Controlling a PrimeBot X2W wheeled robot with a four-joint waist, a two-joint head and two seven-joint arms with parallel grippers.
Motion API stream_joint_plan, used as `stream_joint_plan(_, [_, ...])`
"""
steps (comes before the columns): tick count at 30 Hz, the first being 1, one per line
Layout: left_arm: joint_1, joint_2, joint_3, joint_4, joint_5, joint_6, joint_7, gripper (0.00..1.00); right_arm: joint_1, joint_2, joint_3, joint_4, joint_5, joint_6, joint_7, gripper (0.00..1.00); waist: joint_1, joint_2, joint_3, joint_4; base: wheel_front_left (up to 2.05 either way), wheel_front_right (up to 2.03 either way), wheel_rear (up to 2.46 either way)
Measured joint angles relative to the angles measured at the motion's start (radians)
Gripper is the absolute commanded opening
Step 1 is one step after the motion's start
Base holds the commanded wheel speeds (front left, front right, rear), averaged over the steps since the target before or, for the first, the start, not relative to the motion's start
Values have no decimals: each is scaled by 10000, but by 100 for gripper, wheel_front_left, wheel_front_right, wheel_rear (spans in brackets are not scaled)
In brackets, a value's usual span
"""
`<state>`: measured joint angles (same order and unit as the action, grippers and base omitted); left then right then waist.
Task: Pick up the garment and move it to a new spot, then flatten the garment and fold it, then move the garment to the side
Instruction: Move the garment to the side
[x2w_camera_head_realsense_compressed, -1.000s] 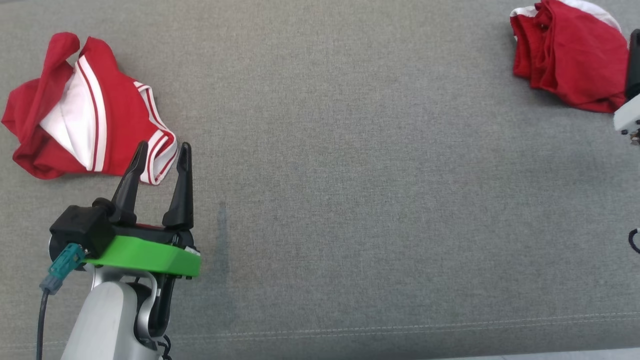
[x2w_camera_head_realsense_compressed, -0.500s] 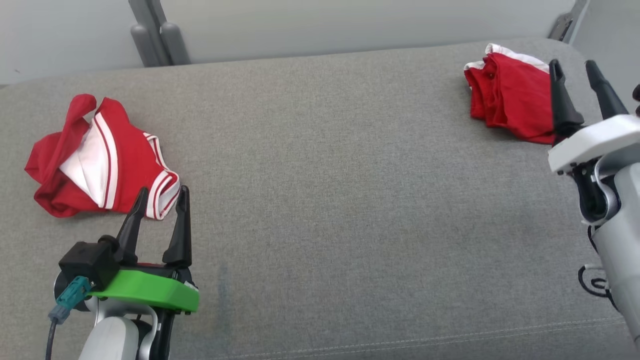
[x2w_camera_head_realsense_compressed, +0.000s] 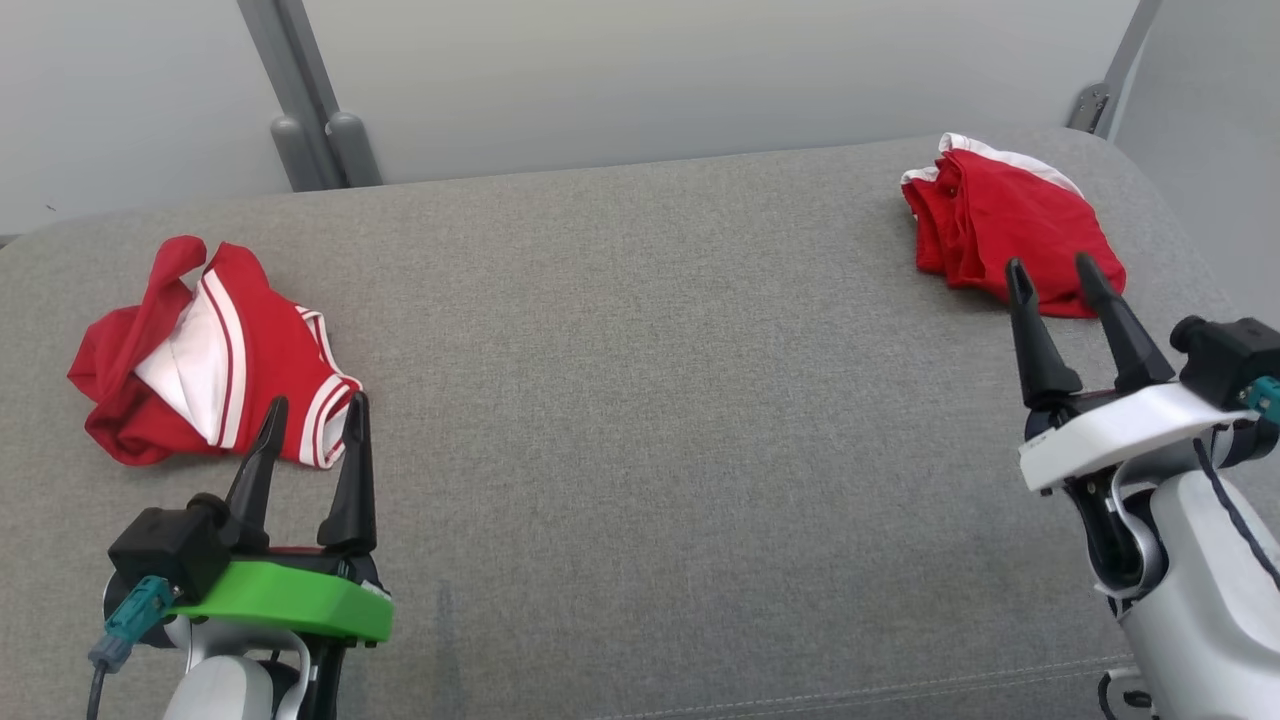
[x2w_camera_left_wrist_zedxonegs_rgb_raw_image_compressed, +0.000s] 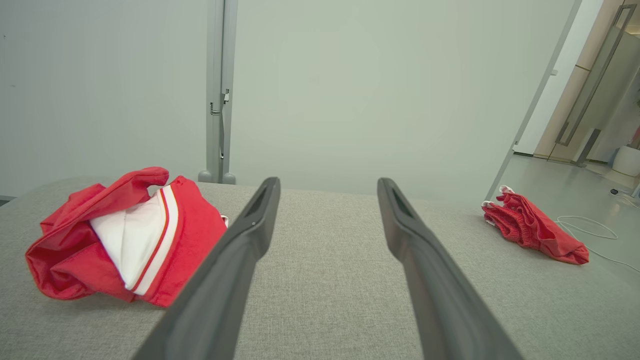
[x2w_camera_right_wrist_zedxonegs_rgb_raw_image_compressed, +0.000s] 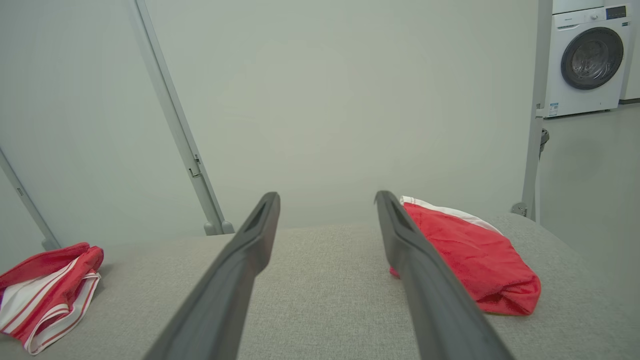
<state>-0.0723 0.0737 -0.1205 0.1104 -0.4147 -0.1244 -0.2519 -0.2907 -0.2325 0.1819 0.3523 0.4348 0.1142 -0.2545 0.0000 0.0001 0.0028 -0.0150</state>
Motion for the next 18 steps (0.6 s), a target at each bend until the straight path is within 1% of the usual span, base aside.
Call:
stream_joint_plan(4, [15,-38,23,-54,0,0,0,100,673,259,-15,-573,-215,-13,-2,100,0,0,-19,14,0,0,0])
stream_joint_plan(7, [134,-77,6,-52,0,0,0,100,1236,447,-23,-951,-426,-113,-2,100,0,0,-22,26,0,0,0])
stream_joint_plan(11, [189,-111,-13,-46,2,0,0,100,1597,539,-21,-1388,-711,-125,0,100,0,0,-8,42,0,0,0])
stream_joint_plan(12, [193,-115,-13,-46,10,0,0,100,1639,548,-23,-1484,-761,-196,-2,100,0,-1,-3,49,0,0,0])
stream_joint_plan(16, [201,-144,-8,-48,56,0,0,100,1858,550,-79,-1822,-932,-211,-2,100,0,0,12,91,0,0,0])
stream_joint_plan(18, [202,-157,2,-52,58,0,0,100,1984,550,-115,-1977,-993,-278,0,100,0,0,22,118,0,0,0])
